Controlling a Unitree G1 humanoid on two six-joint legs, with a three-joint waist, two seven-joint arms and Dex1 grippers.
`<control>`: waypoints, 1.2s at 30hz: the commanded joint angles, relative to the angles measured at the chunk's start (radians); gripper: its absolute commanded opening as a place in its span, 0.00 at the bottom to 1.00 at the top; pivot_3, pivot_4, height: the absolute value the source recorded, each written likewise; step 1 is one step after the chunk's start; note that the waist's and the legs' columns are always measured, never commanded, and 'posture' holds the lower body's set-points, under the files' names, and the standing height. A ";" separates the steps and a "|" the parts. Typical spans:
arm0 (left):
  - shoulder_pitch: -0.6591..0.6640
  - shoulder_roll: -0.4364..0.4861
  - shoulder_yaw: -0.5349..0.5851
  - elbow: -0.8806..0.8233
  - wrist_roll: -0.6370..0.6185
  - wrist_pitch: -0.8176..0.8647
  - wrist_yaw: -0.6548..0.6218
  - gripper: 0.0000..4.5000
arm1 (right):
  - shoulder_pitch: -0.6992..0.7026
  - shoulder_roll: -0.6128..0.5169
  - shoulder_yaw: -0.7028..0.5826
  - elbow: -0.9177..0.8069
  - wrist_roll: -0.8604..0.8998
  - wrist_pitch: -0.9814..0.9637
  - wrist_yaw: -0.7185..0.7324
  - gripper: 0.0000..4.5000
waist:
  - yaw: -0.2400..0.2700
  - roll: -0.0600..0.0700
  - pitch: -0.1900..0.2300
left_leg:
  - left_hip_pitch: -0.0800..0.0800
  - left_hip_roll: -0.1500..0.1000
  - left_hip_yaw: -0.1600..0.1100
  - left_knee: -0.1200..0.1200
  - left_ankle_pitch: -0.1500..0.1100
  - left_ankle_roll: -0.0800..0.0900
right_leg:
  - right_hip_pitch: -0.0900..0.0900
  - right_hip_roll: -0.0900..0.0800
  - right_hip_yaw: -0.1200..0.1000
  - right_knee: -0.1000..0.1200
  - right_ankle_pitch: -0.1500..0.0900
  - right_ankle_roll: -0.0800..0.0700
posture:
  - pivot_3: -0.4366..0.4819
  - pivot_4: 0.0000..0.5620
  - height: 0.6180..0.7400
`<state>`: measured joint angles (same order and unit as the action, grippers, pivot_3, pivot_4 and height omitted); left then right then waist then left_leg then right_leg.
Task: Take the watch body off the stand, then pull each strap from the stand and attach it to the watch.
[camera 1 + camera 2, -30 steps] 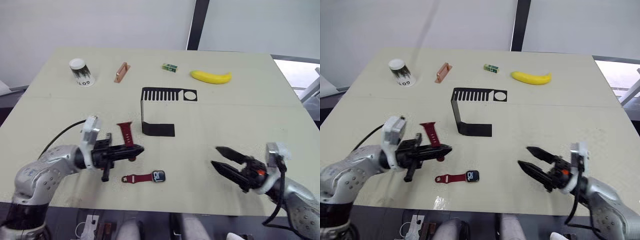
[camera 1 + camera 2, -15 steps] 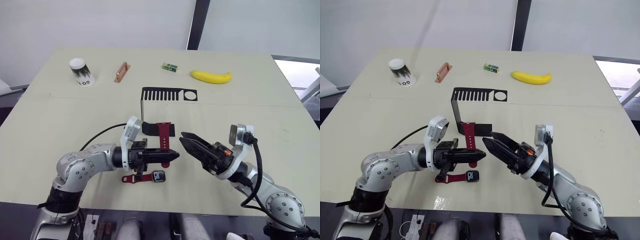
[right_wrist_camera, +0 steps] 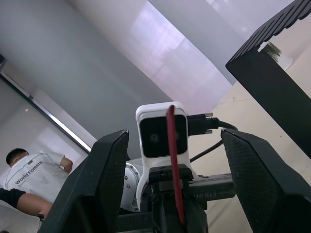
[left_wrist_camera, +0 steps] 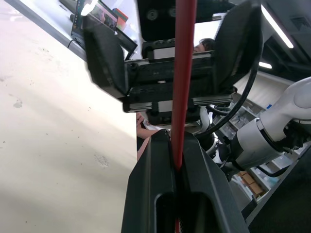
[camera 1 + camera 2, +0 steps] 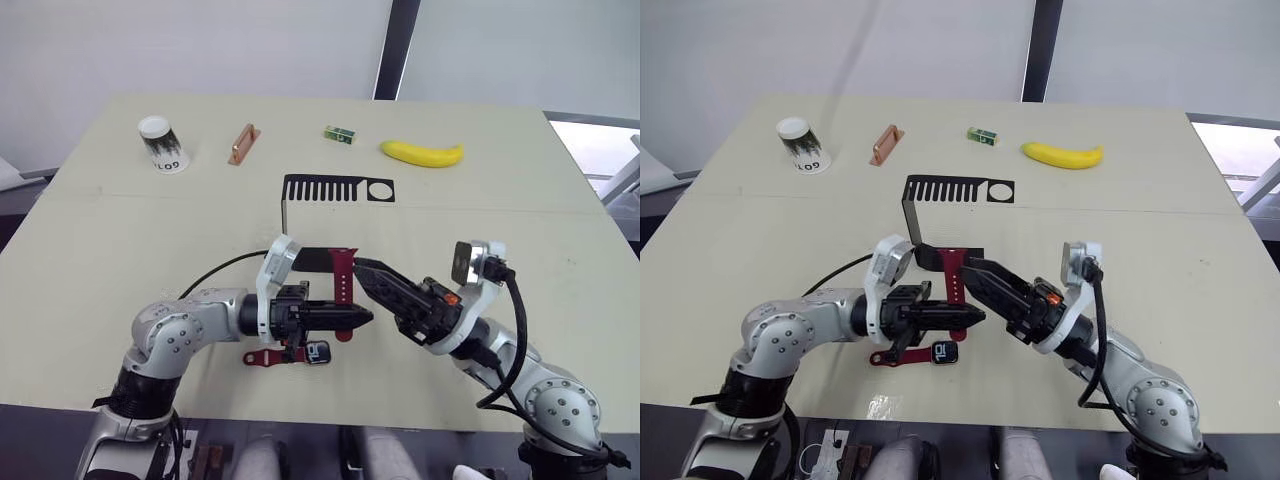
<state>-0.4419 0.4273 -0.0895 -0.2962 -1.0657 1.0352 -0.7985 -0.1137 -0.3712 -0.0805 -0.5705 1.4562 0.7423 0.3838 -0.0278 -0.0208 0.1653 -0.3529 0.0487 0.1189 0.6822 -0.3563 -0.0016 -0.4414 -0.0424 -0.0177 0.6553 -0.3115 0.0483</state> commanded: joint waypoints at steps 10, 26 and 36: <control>-0.027 -0.050 -0.001 0.012 0.008 0.000 -0.002 0.00 | -0.056 0.025 0.028 -0.005 0.007 -0.022 -0.031 0.72 | 0.000 0.000 0.000 | 0.000 0.000 0.000 0.000 0.000 0.000 | 0.000 0.000 0.000 0.000 0.000 0.000 | 0.48 0.27 1.00; 0.016 -0.123 0.029 0.018 -0.026 0.010 0.027 0.00 | -0.095 0.034 0.046 0.032 0.031 0.011 -0.081 0.72 | 0.000 0.000 0.000 | 0.000 0.000 0.000 0.000 0.000 0.000 | 0.000 0.000 0.000 0.000 0.000 0.000 | 0.48 0.27 1.00; 0.011 -0.106 0.010 0.013 -0.006 0.029 0.006 0.00 | -0.109 0.019 0.053 0.040 0.038 0.044 -0.086 0.72 | 0.000 0.000 0.000 | 0.000 0.000 0.000 0.000 0.000 0.000 | 0.000 0.000 0.000 0.000 0.000 0.000 | 0.48 0.27 1.00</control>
<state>-0.4211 0.3284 -0.0580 -0.2594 -1.0588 1.0578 -0.7756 -0.2109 -0.3536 -0.0414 -0.5110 1.4737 0.7862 0.3105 -0.0282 -0.0208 0.1653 -0.3532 0.0489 0.1188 0.6821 -0.3562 -0.0016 -0.4416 -0.0424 -0.0176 0.6550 -0.3115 0.0483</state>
